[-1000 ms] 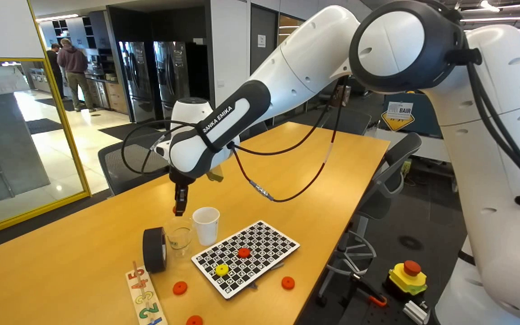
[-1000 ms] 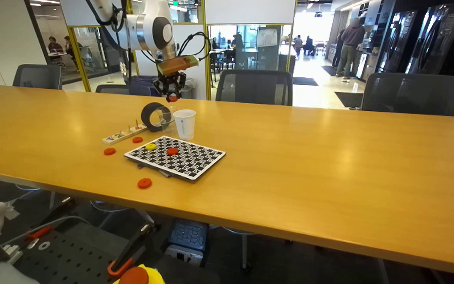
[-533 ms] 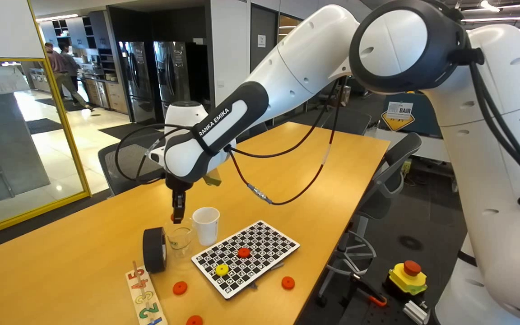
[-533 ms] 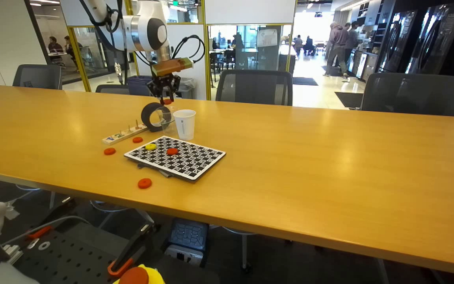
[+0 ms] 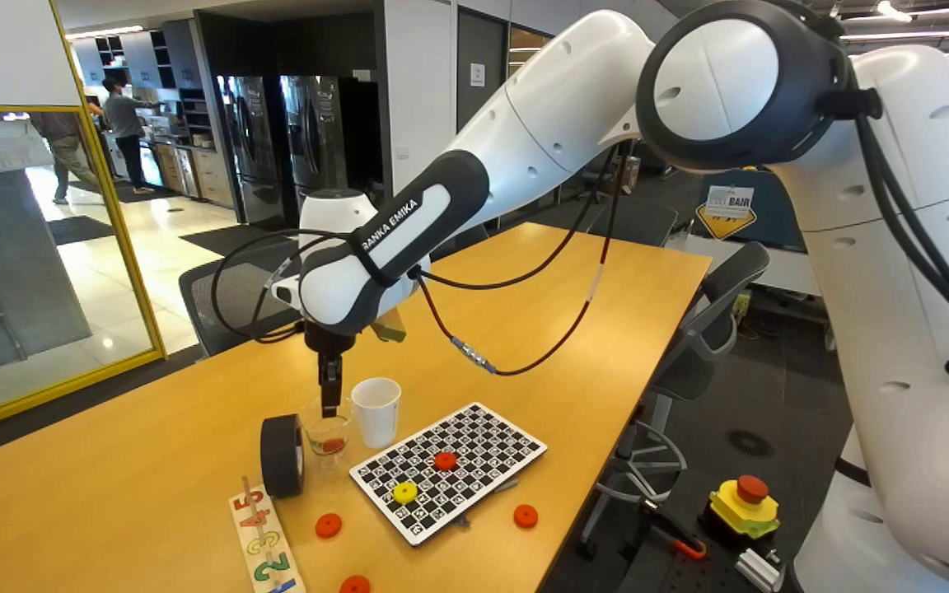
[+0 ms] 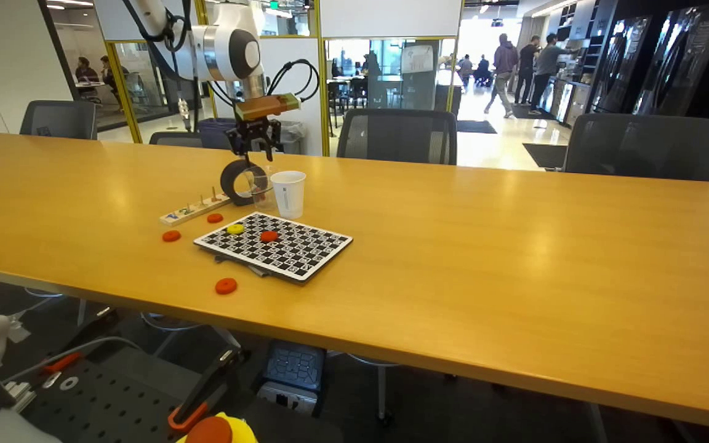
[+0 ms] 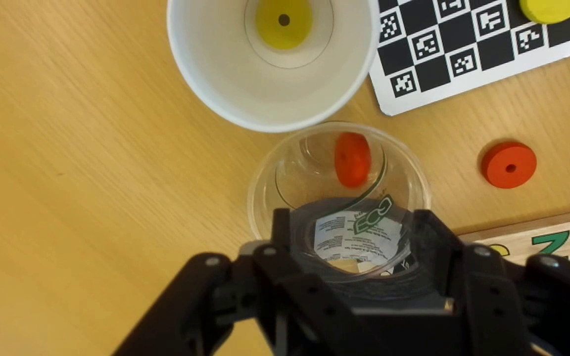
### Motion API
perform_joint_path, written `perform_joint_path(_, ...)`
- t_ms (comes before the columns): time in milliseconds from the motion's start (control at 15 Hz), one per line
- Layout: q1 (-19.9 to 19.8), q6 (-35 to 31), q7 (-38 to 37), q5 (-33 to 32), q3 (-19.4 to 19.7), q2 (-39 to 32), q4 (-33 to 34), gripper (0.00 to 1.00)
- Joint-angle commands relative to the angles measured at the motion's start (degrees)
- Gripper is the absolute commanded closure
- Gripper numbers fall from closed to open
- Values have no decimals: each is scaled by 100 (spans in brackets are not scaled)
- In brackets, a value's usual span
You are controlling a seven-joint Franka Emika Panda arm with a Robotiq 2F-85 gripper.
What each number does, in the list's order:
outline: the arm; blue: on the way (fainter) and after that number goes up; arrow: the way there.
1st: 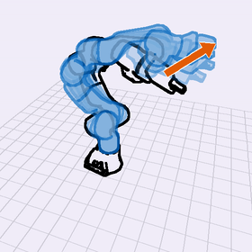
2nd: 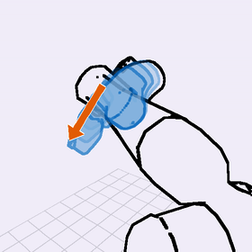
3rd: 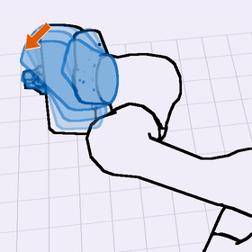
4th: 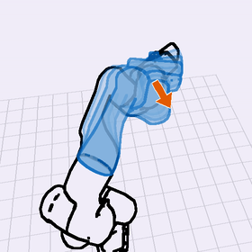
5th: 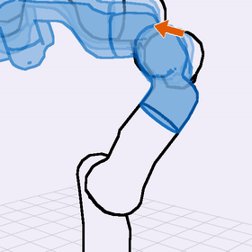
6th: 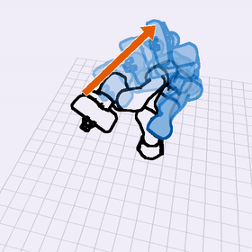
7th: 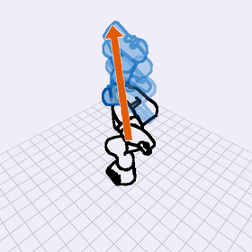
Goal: Put the yellow circles into the white cup and the orange circles into the transparent cup.
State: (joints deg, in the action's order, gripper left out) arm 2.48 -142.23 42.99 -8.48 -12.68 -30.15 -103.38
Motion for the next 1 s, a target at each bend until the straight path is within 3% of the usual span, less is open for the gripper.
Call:
perform_joint_path(0, 57, 107, -66, 47, 44, 16, 85, 3)
perform_joint_path(400, 255, -116, -484, -68, 69, 286, -401, 0)
perform_joint_path(933, 637, -667, -1295, -232, 10, 921, -1627, 0)
